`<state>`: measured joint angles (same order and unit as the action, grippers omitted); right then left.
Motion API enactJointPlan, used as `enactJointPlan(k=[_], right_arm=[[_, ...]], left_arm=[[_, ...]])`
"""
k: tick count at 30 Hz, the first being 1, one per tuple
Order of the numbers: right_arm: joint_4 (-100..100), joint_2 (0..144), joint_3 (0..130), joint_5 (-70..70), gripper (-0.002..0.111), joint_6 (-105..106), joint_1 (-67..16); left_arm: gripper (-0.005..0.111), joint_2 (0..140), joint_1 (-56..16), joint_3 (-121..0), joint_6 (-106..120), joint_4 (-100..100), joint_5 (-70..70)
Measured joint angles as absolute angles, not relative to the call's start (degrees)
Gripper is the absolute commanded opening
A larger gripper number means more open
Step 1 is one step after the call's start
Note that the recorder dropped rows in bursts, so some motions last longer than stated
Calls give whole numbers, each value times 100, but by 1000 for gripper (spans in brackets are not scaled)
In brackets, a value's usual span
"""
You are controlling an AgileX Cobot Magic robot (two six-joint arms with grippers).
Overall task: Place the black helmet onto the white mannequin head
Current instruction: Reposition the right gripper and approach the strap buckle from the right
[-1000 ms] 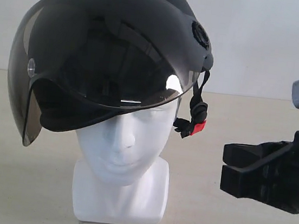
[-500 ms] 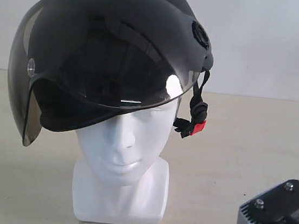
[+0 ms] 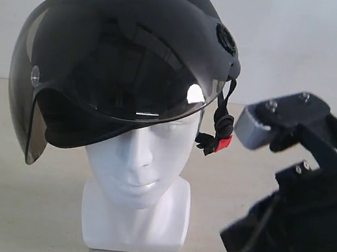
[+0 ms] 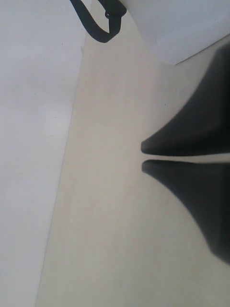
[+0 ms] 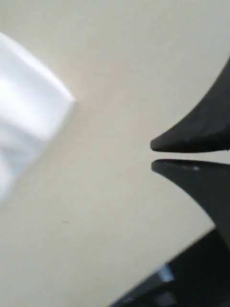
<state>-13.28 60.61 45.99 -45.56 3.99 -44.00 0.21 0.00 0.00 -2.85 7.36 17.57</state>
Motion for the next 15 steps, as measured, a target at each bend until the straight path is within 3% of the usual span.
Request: enactJointPlan(k=[3,4,6,10,15], right_arm=[[-1246,6036,4310,-3115,64,395,-4326],[-1246,6036,4220,-2719,70,384,-4219],[-1221,6048,4131,-2198,68,338,-3928],[-1195,6266,4100,-1649,51,256,-3151],[-1554,6561,4095,-1186,60,345,-2772]], left_arm=[[4,21,0,0,-285,736,1757],[4,21,0,0,-285,736,1757],[4,21,0,0,-285,736,1757],[4,21,0,0,-285,736,1757],[4,21,0,0,-285,736,1757]])
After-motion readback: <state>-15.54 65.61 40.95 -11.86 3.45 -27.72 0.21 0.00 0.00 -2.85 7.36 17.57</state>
